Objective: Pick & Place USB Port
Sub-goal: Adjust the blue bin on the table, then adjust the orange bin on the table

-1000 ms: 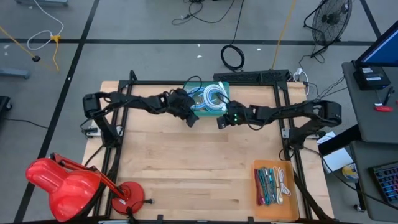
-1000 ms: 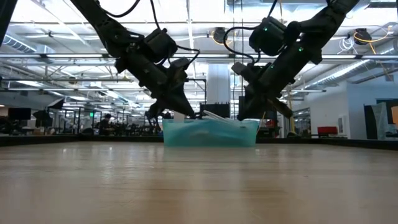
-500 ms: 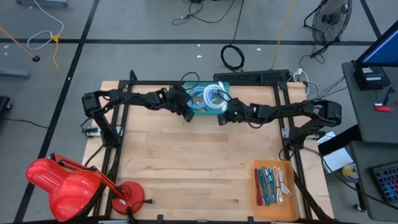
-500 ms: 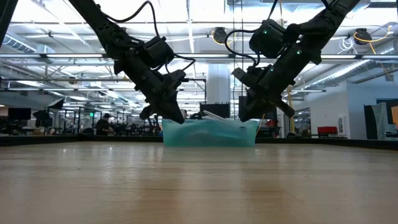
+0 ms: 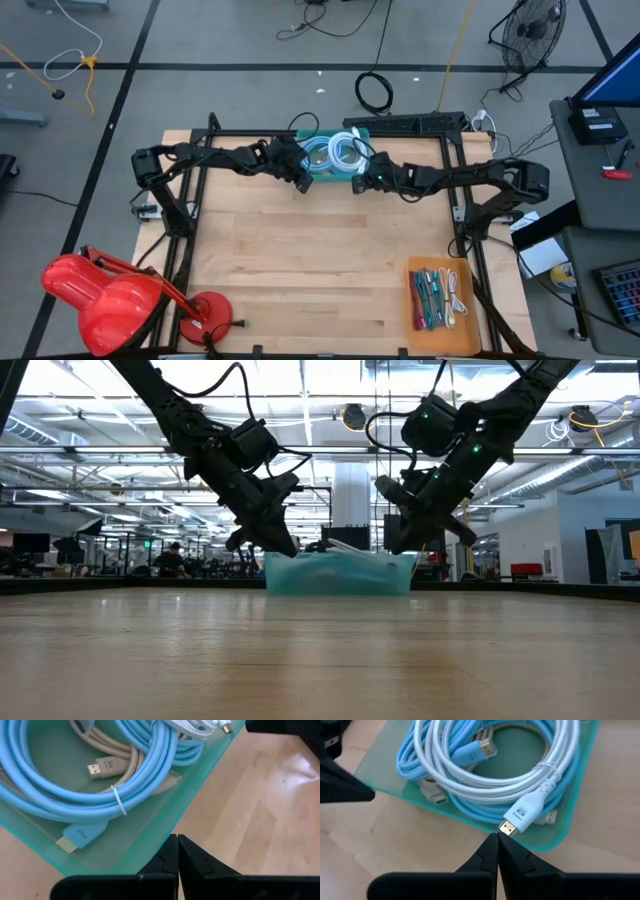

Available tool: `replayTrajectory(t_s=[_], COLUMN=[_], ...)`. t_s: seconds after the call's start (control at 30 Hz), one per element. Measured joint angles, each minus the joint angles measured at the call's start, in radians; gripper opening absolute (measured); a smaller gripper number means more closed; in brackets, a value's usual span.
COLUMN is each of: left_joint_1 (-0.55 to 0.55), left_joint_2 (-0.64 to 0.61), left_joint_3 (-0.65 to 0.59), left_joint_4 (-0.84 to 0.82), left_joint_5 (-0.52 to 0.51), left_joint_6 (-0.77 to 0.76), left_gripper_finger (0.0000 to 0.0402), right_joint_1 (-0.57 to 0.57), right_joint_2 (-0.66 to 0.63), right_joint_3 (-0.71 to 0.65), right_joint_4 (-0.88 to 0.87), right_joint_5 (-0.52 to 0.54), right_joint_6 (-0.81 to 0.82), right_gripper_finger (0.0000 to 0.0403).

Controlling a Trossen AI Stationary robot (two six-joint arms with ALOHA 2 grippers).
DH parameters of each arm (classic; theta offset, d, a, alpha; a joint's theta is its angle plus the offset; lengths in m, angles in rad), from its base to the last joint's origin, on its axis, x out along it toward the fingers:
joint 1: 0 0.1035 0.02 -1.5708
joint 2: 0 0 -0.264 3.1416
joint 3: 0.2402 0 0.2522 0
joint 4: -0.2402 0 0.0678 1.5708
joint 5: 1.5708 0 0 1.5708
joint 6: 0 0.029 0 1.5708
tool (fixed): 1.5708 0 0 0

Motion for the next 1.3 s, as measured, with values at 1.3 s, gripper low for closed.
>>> replayTrajectory(t_s=[1.3], left_joint_1=[0.007], left_joint_2=[0.0], left_joint_3=[-0.001], left_joint_4=[0.128], left_joint_5=[0.417], left_joint_6=[0.004], left_gripper_finger=[0.0], right_joint_1=[0.058], right_joint_2=[-0.044], right_joint_3=[0.0], right_joint_4=[0.2], right_joint_5=[-0.082], right_joint_6=[0.017], right_gripper_finger=[0.0])
